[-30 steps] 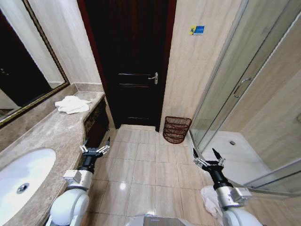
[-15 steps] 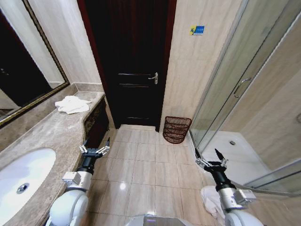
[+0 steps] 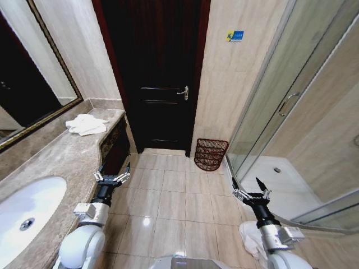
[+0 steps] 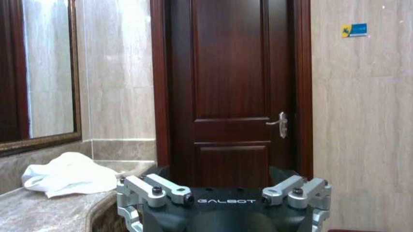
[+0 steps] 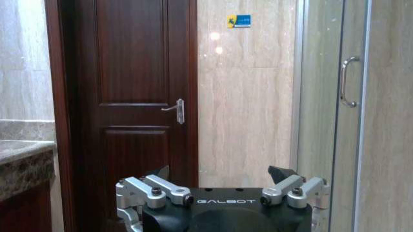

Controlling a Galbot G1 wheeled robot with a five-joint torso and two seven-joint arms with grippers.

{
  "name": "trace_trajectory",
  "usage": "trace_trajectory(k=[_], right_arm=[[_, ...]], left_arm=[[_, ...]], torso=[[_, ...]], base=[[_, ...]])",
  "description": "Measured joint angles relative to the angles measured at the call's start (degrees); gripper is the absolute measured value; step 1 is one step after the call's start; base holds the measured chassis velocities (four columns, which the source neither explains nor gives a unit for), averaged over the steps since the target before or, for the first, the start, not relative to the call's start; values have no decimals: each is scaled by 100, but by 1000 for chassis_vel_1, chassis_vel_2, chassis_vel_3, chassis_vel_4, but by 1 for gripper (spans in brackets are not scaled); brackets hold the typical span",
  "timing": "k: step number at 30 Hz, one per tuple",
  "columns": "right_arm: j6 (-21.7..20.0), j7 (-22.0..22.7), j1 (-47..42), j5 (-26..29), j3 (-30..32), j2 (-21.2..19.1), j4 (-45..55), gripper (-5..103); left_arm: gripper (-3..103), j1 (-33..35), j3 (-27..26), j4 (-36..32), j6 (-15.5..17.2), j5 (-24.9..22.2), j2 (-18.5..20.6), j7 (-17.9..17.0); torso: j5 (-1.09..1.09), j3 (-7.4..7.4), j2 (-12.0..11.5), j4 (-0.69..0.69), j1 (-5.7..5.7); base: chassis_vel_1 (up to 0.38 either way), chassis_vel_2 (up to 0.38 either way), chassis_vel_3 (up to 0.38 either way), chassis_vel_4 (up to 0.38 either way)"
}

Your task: Discard the used towel into the hamper.

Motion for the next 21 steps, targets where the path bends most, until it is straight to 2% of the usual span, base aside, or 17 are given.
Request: trace_trajectory(k=[21], right_arm=[[8,-21,2,-16,-22,4,-1,100]], left_arm=[[100,-48,-46,30,-12,-114,61,-24]], torso=[[0,0,0,0,0]], base=[[-37,36,33,-33]])
